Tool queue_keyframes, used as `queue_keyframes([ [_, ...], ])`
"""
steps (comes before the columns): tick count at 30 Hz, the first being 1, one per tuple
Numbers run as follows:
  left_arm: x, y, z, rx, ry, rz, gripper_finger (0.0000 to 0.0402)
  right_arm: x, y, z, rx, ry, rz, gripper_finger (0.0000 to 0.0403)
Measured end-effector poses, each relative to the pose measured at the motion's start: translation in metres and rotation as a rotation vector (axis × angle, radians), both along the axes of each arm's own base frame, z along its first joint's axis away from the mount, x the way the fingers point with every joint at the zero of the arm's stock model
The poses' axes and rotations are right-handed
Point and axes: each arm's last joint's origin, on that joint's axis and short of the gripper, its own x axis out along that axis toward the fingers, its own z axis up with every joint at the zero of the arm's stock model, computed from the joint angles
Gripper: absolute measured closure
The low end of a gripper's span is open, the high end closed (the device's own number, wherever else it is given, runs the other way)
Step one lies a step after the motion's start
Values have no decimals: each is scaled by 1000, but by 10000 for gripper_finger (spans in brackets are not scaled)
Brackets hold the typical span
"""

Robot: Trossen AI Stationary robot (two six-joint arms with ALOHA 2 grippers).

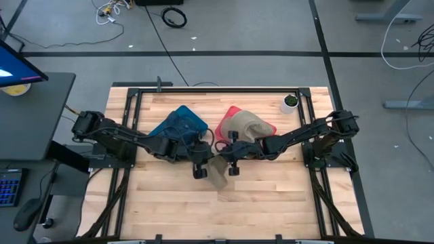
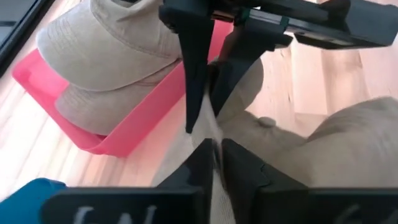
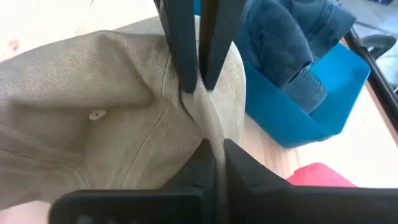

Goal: Pick & Place hat
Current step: Put the brown cap into the pink bin

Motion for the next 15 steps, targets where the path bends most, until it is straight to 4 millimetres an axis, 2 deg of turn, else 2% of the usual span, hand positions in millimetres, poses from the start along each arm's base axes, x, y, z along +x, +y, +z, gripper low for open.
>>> queue_keyframes([
  [5, 0, 0, 0, 44, 7, -30, 300, -3, 0, 3, 32, 2, -21, 393],
  [8, 0, 2, 1, 88, -5, 11, 260, -7, -1, 9, 19, 14, -34, 395],
  [12, 2, 4, 6, 147, -52, 91, 222, -17, -3, 41, -141, 41, -103, 395],
  [15, 3, 5, 10, 159, -87, 119, 208, -28, -9, 68, -275, 100, -159, 395],
])
